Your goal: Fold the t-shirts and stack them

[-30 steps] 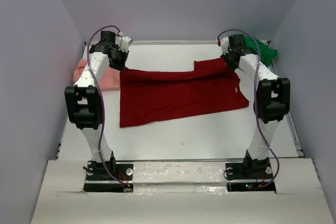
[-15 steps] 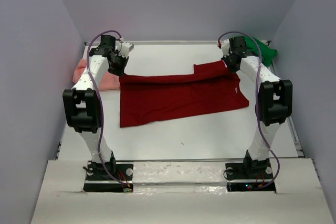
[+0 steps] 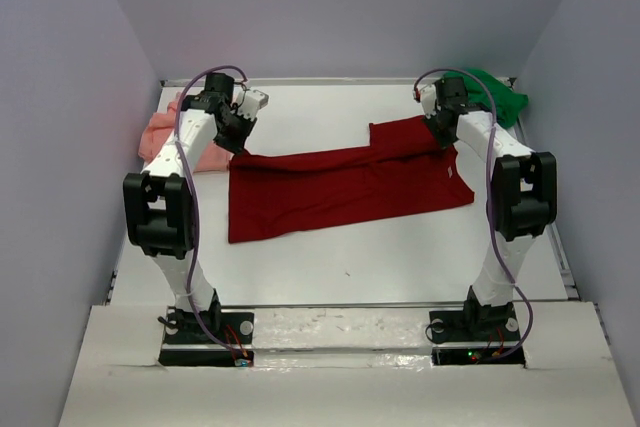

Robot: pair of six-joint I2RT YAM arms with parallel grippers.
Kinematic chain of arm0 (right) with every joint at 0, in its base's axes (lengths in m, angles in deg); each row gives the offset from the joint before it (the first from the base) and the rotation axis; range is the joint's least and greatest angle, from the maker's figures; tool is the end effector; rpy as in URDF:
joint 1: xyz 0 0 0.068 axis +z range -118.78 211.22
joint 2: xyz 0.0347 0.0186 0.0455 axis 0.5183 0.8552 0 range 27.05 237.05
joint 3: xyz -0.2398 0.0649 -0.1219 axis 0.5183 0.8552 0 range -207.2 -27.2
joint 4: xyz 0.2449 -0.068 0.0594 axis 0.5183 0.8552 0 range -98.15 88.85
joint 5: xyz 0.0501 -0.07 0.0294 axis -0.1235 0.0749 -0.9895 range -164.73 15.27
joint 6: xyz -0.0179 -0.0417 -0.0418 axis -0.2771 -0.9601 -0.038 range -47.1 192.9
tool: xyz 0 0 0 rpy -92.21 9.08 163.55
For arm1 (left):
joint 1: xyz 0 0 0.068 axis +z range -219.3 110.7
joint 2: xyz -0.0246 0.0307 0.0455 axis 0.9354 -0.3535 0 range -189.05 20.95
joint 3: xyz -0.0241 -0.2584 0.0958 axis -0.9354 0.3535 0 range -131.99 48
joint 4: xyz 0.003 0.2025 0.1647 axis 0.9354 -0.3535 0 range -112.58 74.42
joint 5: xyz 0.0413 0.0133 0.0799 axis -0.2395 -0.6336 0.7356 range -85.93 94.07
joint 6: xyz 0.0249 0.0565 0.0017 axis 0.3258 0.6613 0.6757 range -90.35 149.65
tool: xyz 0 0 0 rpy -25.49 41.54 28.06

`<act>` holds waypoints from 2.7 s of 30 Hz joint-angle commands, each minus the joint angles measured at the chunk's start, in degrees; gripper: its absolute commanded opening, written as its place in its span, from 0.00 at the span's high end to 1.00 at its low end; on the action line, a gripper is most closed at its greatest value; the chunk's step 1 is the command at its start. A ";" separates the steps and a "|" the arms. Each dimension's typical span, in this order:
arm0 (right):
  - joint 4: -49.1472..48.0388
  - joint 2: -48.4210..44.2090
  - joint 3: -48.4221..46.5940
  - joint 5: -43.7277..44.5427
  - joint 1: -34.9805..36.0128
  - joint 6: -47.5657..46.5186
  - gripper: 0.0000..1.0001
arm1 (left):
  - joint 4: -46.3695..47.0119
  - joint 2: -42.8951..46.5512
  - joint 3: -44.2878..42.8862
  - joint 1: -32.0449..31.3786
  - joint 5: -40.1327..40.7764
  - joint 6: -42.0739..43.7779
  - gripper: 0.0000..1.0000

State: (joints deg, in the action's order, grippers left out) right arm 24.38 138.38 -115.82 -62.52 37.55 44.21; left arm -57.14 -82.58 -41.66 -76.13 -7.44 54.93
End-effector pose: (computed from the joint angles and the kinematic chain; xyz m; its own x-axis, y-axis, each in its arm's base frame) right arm 0.4329 0.0381 0.2260 -0.7221 -0.5522 -0.4167 -0.3814 0.8204 -0.4260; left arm 0.3984 -0.0572 0.2751 -0.6414 0.4984 -0.5833 0.5562 0.8257 0.0939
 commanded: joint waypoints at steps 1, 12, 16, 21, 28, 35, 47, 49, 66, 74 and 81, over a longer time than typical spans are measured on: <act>0.34 -4.01 1.34 0.71 -0.44 -0.84 1.00 | -2.21 4.21 0.81 -1.17 2.54 1.09 1.00; 5.87 -2.61 2.84 -1.31 -0.44 -1.11 1.00 | -2.47 5.26 3.71 -3.45 6.23 0.83 1.00; 6.84 -2.00 2.92 -1.48 -0.44 -1.02 1.00 | -2.56 5.44 4.94 -4.33 7.55 0.83 1.00; 7.54 -0.50 3.10 -1.66 -0.44 -1.11 1.00 | -1.95 5.18 7.49 -4.95 9.84 0.39 1.00; 7.63 2.40 2.40 -1.04 -0.44 -0.93 1.00 | -0.89 4.83 9.34 -5.74 12.46 0.03 1.00; 9.47 6.09 0.21 -0.26 -0.44 -0.93 0.76 | 0.16 4.12 10.83 -6.79 15.46 -0.76 1.00; 12.37 2.58 -4.89 0.89 -0.44 -2.07 0.25 | 0.78 3.24 12.24 -10.39 17.83 -2.16 1.00; 12.81 2.05 -5.77 1.15 -0.44 -2.16 0.24 | 0.78 3.24 12.59 -10.92 18.19 -2.34 1.00; 14.14 -4.80 -11.84 7.57 -0.97 -6.56 0.20 | -1.24 1.75 13.55 -14.35 23.11 -4.80 1.00; 14.31 -6.65 -11.67 7.83 -0.97 -7.00 0.18 | -0.11 0.34 17.59 -14.35 23.81 -5.59 1.00; 14.40 -7.00 -10.79 7.74 -1.49 -7.00 0.18 | 1.83 -1.06 19.36 -14.35 22.49 -6.03 1.00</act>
State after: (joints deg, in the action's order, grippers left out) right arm 38.04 134.64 -125.41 -55.81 36.74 38.79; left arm -55.22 -83.39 -22.82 -90.25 15.14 49.62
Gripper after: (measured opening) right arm 0.823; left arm 0.018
